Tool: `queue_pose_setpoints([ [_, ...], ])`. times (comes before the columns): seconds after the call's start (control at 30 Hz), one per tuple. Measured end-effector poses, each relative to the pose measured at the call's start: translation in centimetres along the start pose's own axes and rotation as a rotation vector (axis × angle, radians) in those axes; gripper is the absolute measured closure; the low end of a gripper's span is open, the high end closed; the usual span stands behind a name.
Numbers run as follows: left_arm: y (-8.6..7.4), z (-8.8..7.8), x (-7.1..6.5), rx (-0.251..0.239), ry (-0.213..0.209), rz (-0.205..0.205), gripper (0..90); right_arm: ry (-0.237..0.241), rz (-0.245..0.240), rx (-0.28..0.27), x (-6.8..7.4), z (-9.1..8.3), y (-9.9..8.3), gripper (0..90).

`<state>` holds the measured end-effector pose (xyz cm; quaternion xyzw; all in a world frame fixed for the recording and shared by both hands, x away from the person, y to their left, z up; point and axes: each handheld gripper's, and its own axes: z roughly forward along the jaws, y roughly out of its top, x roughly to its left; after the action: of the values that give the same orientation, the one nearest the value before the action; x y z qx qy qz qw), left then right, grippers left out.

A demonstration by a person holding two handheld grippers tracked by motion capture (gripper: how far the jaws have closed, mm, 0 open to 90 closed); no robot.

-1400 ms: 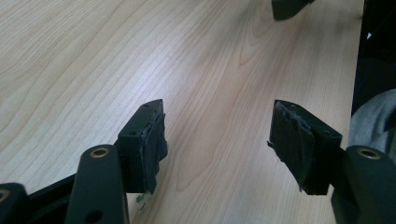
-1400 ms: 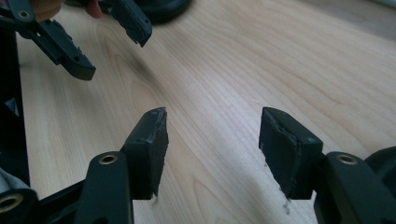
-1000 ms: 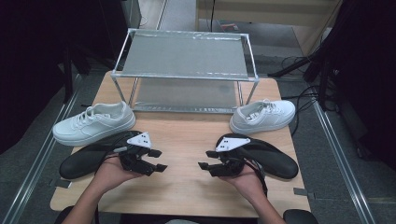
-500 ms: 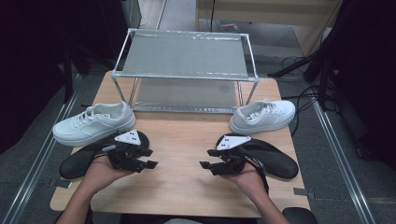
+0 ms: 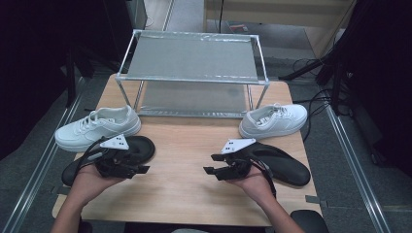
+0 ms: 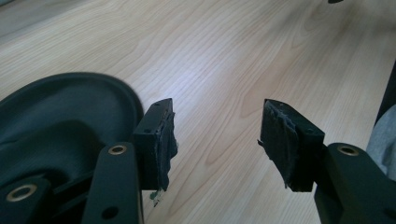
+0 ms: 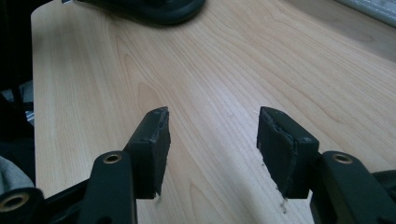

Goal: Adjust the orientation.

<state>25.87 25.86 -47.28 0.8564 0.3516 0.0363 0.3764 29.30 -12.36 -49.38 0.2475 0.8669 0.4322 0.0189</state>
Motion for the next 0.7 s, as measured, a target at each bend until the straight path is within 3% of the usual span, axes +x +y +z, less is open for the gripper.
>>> queue_pose_setpoints([
  [0.3, -1.3, -1.7, 1.2, -0.025, 0.048, -0.033, 44.5, 0.012, -0.019, 0.020, 0.1, 0.7, 0.4, 45.9],
  [0.53, -2.5, -2.9, 2.6, -0.036, 0.087, -0.086, 45.8, 0.016, -0.025, 0.029, 0.2, 1.0, 0.5, 46.0],
  [0.7, -3.3, -3.3, 3.4, -0.032, 0.115, -0.096, 47.9, 0.017, -0.029, 0.035, 0.3, 1.2, 0.5, 46.1],
])
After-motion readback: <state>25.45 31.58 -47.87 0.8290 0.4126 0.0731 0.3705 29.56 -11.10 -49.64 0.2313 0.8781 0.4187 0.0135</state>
